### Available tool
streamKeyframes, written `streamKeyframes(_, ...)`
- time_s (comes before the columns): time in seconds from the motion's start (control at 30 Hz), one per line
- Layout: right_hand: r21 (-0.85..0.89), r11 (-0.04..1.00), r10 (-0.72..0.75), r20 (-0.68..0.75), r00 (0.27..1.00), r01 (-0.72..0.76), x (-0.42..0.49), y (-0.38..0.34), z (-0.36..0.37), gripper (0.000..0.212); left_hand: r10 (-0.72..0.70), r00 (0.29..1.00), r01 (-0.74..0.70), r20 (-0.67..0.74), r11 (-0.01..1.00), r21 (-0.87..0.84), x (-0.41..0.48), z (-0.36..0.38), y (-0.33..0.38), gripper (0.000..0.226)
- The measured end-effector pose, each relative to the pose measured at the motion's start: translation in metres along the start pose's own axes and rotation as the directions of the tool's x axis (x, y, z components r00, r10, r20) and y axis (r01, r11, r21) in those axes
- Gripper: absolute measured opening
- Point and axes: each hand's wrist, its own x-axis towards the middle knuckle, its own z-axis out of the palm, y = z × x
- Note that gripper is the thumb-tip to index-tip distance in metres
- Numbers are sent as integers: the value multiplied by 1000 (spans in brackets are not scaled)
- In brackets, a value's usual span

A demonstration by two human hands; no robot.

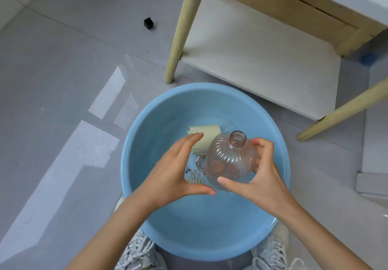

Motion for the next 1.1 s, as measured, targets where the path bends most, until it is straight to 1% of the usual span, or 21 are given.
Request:
streamKeyframes(0.07, 4, 1000, -12, 39, 999, 12, 1, -9, -1, 90, -33, 997, 36, 75, 998, -48, 0, 8, 5, 115)
streamKeyframes(0.1, 11, 1000, -16, 54, 998, 15, 2, -12, -1, 91, -43, 996, 50, 81, 995, -88, 2, 10, 8, 119)
streamKeyframes(0.17, 33, 999, -21, 69, 997, 18, 4, -18, 1, 90, -68, 997, 75, 39, 974, -214, 3, 13, 15, 119)
streamKeyframes(0.23, 51, 998, -25, 78, 997, 21, 5, -22, 4, 88, -85, 996, 73, -28, 954, -292, 4, 14, 20, 113)
streamKeyframes(0.4, 56, 998, -46, 135, 990, 39, 8, -30, 12, 88, -126, 984, 75, -128, 936, -343, 1, 12, 20, 101)
streamKeyframes(0.43, 45, 998, -56, 169, 984, 49, 10, -31, 12, 84, -148, 979, 89, -140, 930, -357, -1, 11, 18, 99)
streamKeyframes(0.5, 7, 999, -52, 268, 962, 52, 16, -32, 10, 71, -197, 968, 129, -157, 922, -366, -6, 9, 12, 96)
streamKeyframes(0.57, -61, 997, -27, 360, 933, 52, 22, -32, 5, 58, -248, 954, 180, -165, 921, -344, -11, 7, 6, 94)
streamKeyframes(0.6, -112, 992, -14, 381, 924, 62, 26, -29, 3, 58, -275, 946, 208, -171, 921, -330, -13, 6, 2, 94)
streamKeyframes(0.67, -267, 960, 20, 359, 933, 83, 33, -18, 3, 63, -318, 929, 257, -188, 922, -291, -18, 1, -5, 92)
streamKeyframes(0.73, -489, 864, 53, 325, 944, 120, 40, 2, 9, 59, -328, 920, 280, -215, 933, -225, -22, -3, -13, 92)
streamKeyframes(0.8, -630, 762, 109, 355, 929, 151, 43, 20, 23, 56, -322, 916, 288, -238, 943, -166, -25, -8, -19, 92)
streamKeyframes(0.83, -663, 734, 148, 369, 918, 148, 44, 28, 31, 55, -321, 914, 293, -248, 945, -144, -27, -10, -21, 93)
streamKeyframes(0.9, -688, 714, 163, 346, 924, 132, 44, 37, 48, 52, -305, 914, 288, -270, 952, -99, -30, -13, -25, 95)
streamKeyframes(1.03, -681, 722, 92, 265, 960, 119, 43, 44, 82, 48, -278, 912, 278, -301, 960, -43, -36, -17, -31, 99)
streamKeyframes(1.1, -664, 738, 77, 254, 964, 116, 41, 44, 98, 50, -279, 905, 285, -321, 958, -28, -39, -19, -35, 100)
